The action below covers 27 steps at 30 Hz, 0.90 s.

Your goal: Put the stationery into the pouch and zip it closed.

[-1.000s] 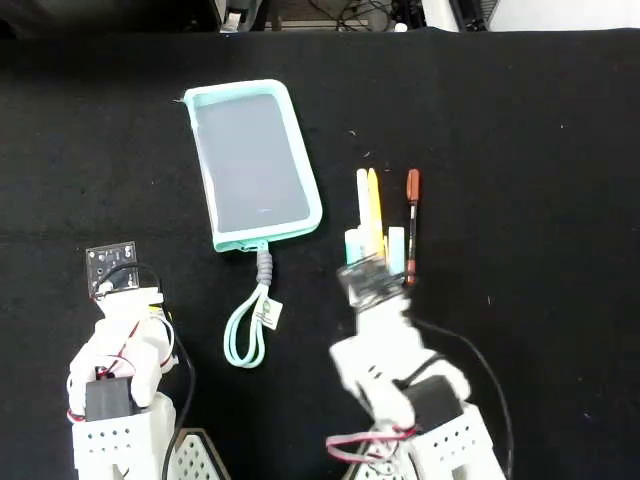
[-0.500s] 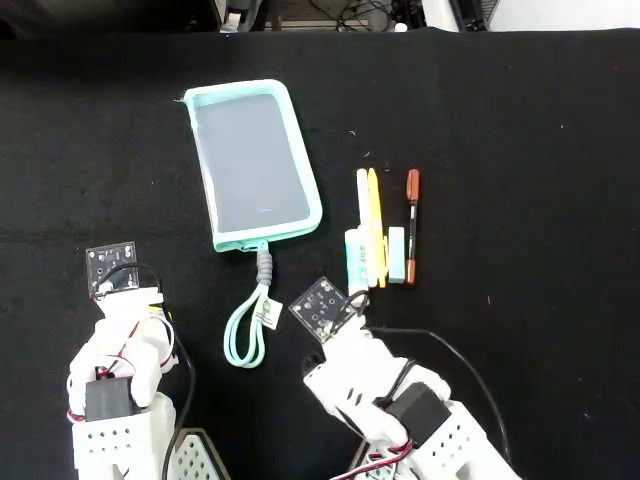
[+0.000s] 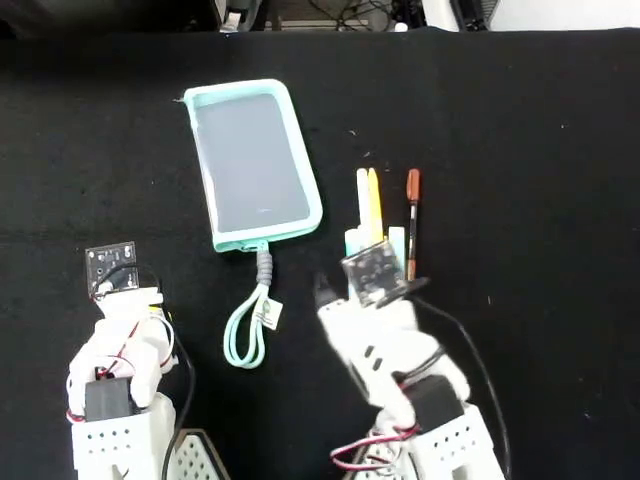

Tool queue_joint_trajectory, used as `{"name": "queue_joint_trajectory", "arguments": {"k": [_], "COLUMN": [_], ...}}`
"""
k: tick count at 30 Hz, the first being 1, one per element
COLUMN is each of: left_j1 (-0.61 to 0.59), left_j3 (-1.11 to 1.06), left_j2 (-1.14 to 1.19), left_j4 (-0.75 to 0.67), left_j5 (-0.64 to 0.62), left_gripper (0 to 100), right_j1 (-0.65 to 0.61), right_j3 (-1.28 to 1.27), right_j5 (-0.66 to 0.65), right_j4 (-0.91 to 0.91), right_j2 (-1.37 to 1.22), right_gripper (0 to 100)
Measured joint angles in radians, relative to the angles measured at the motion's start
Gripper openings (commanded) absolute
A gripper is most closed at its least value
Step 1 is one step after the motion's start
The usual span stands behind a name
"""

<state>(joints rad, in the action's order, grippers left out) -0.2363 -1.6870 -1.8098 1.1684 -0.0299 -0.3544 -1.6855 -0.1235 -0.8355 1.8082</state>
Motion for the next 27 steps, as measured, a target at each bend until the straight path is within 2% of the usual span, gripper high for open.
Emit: {"name": "queue_joint_trajectory", "arguments": {"k": [3,9,20,27], "left_j1": [0.0,0.0,0.0,0.0], "left_j3": [0.0,0.0,0.0,0.0], "left_j2": [0.0,0.0,0.0,0.0], "left_j4": [0.0,0.0,0.0,0.0], "left_j5": [0.0,0.0,0.0,0.0], "left_gripper": [3,3,3,3], "right_j1": [0.098,0.126,0.13,0.127], "right_j3": [0.0,0.081,0.674,0.789], "right_j5": [-0.081,-0.118,-0.135,-0.164], "right_j4": [0.011,-0.028,-0.273,-0.279], "right_j2": [0.0,0.0,-0.014,-0.408], "right_gripper": [19.4,19.4,19.4,19.4]}}
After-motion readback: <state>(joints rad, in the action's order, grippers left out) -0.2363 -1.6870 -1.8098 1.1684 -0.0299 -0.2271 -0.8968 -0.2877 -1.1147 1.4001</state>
